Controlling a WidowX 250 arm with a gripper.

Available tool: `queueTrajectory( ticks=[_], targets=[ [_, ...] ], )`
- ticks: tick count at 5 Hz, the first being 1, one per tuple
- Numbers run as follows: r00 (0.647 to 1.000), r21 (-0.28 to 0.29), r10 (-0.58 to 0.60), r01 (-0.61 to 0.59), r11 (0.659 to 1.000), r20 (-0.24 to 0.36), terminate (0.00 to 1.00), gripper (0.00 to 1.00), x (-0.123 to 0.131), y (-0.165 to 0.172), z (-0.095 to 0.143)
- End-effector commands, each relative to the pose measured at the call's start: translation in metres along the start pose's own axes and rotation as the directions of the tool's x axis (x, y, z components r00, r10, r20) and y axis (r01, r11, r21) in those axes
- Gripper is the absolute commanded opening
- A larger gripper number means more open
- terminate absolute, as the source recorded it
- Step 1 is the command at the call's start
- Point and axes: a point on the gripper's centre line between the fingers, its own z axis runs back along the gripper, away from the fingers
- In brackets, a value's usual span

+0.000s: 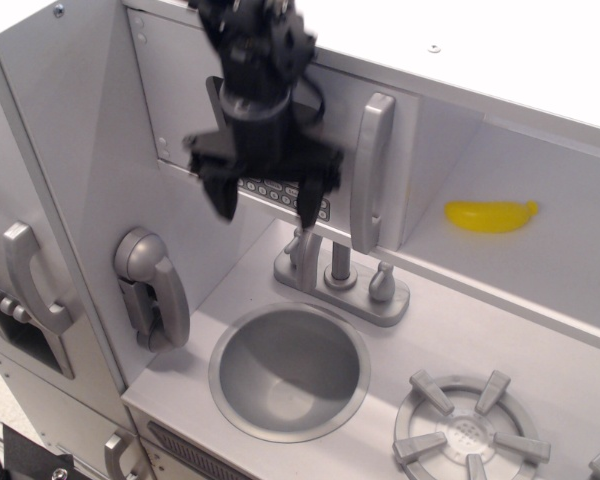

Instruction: Close microwave

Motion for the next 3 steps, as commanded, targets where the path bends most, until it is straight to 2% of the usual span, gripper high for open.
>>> queueTrajectory(
  ticks=[1,2,3],
  targets=[
    [0.991,0.025,-0.134,0.134,0.991,-0.024,0.0,1.0,-0.0578,0.0606,0.0159],
    [0.991,0.025,-0.134,0.134,0.991,-0.024,0.0,1.0,-0.0578,0.0606,0.0159],
    [0.991,0.025,-0.134,0.134,0.991,-0.024,1.0,1.0,-0.0578,0.0606,0.0159]
  ],
)
